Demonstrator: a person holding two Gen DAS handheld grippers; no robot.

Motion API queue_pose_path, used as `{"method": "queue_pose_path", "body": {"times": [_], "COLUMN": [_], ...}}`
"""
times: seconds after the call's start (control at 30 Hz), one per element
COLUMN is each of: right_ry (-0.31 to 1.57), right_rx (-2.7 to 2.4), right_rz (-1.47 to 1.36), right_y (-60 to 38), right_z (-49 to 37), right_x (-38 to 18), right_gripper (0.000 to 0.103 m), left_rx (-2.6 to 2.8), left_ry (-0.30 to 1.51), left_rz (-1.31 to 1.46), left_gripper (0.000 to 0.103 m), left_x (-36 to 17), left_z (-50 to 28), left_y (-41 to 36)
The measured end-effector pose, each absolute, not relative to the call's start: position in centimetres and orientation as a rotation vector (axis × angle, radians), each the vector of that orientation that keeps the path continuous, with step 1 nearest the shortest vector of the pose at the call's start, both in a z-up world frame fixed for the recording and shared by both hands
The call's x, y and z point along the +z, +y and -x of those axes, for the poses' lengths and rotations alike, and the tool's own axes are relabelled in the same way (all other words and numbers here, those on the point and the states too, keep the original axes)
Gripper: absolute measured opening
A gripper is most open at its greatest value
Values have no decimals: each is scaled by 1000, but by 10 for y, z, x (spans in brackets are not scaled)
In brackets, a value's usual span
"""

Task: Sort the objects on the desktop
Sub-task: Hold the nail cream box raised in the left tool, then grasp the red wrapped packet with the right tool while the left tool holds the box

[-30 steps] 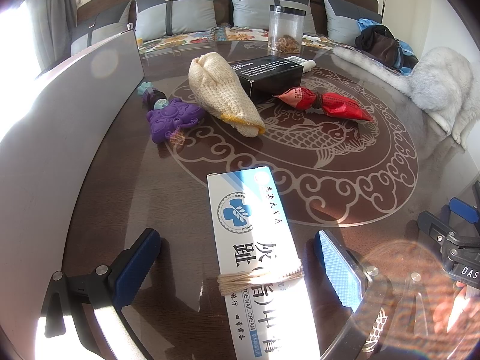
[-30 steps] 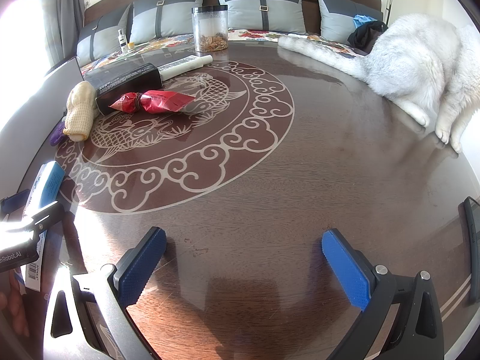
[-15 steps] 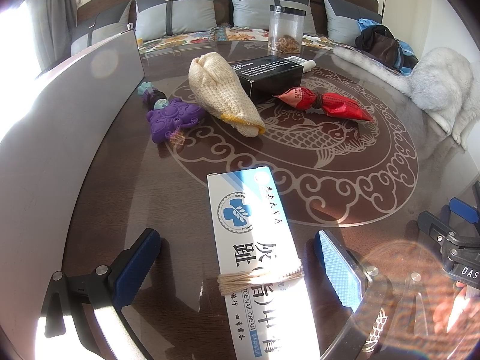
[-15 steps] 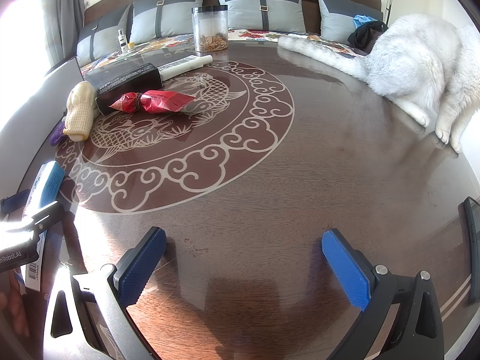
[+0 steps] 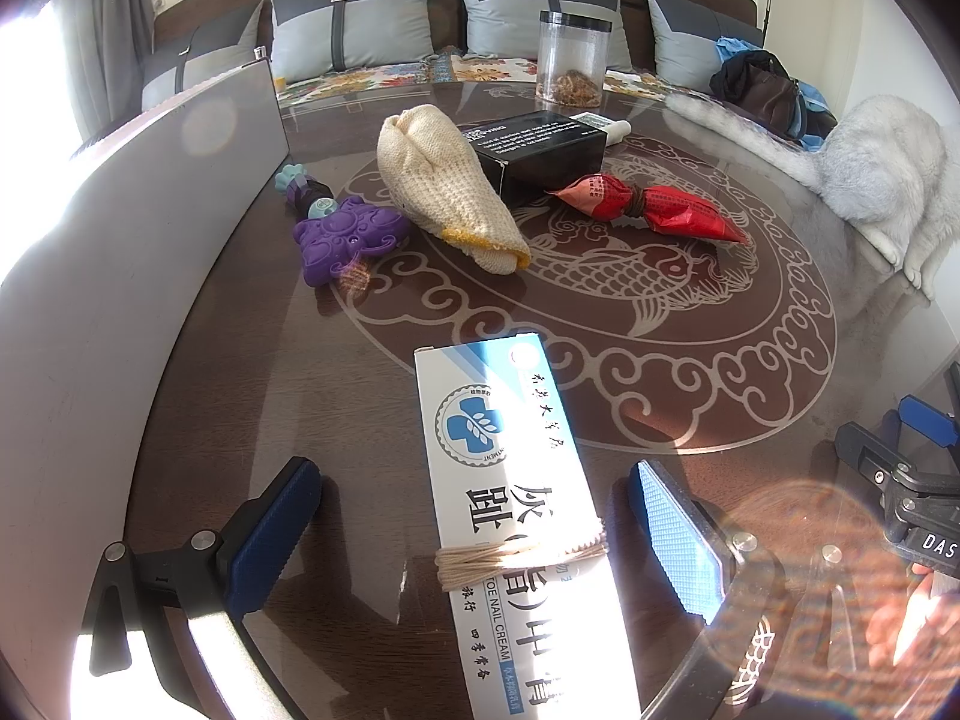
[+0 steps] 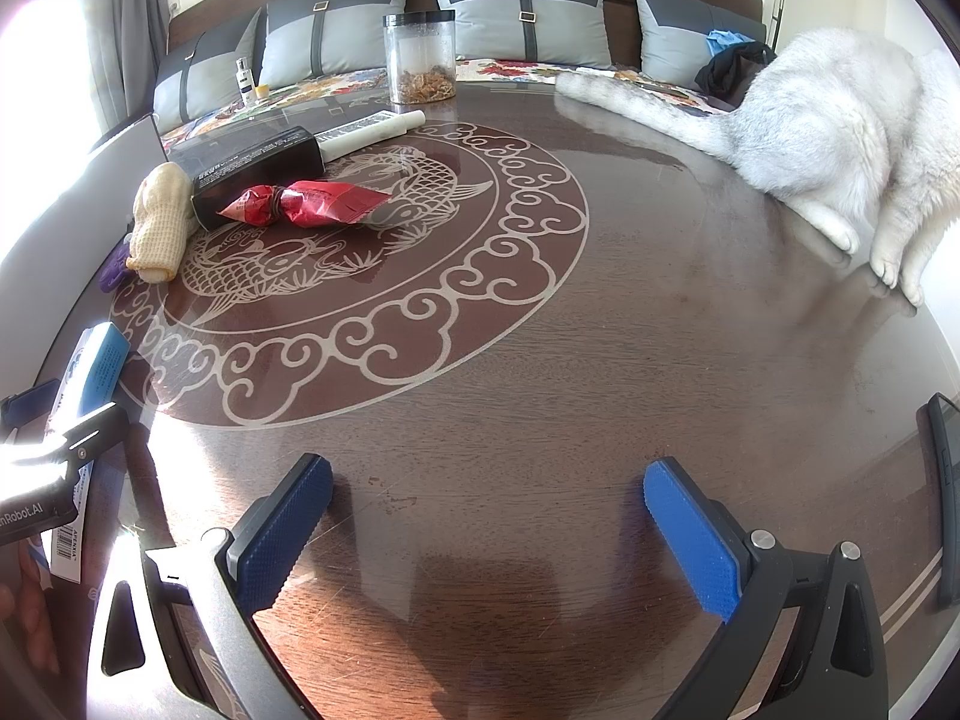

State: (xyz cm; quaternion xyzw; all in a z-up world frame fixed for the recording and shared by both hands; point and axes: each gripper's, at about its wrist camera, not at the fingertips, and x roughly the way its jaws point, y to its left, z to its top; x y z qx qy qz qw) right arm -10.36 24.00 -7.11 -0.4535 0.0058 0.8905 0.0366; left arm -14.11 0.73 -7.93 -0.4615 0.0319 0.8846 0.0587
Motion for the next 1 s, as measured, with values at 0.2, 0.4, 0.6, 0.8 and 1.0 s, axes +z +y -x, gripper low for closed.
{"method": "queue_pose_path", "body": {"times": [0.2, 0.4, 0.6, 0.8, 1.0], "right_ry": [18, 18, 17, -17, -483], "right_rx": [2734, 2734, 2734, 2839, 3087], "right_rz": [1392, 1392, 1392, 1492, 1552], "right_y": [240, 240, 240, 231, 179], "right_z": [104, 104, 104, 105, 190], "right_x": [-71, -71, -71, -64, -21], "right_gripper": [103, 103, 103, 101, 101], "left_rx": [2678, 2617, 2563, 2565, 2545], "left_ry": [99, 77, 96, 31, -35], "left_rz": [1401, 1455, 1451, 1420, 1398], "left_gripper": [103, 81, 43, 43, 43], "left_x": [-79, -70, -65, -65, -65], "left_z": [141, 138, 120, 101, 102], "left_y": [7, 0, -6, -22, -27]}}
